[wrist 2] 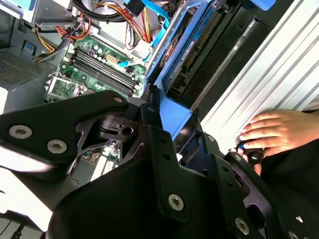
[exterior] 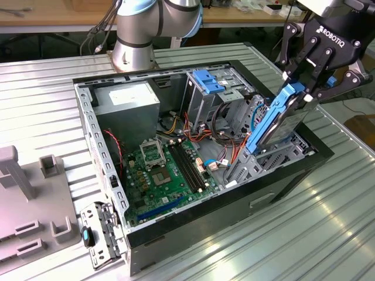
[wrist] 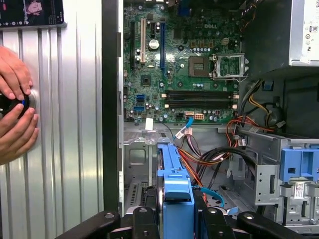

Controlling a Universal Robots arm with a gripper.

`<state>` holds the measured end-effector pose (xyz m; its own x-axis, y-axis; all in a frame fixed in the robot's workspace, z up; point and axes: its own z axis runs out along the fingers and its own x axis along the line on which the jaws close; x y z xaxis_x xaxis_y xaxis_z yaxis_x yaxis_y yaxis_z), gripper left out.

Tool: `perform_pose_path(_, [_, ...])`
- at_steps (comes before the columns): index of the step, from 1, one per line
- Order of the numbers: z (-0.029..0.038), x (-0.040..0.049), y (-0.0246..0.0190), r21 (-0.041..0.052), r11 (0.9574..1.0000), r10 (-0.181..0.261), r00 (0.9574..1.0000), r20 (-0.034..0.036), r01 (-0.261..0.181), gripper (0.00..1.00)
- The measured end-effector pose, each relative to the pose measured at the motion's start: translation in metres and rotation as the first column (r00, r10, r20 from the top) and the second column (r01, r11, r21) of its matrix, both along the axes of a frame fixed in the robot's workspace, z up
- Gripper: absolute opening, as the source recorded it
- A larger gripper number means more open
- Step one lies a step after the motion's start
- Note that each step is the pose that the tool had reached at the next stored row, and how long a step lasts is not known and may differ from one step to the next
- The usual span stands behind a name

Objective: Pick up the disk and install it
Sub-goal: 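Insert the disk into the insertion slot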

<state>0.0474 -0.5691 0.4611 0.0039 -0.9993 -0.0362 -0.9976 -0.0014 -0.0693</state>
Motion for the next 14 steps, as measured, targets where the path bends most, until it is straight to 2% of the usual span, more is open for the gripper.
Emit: perform_pose_path(14, [-0.0078, 0.0000, 0.0000, -0.0005, 1.0000, 0.000, 1.0000, -0.0002, 0.000, 0.37])
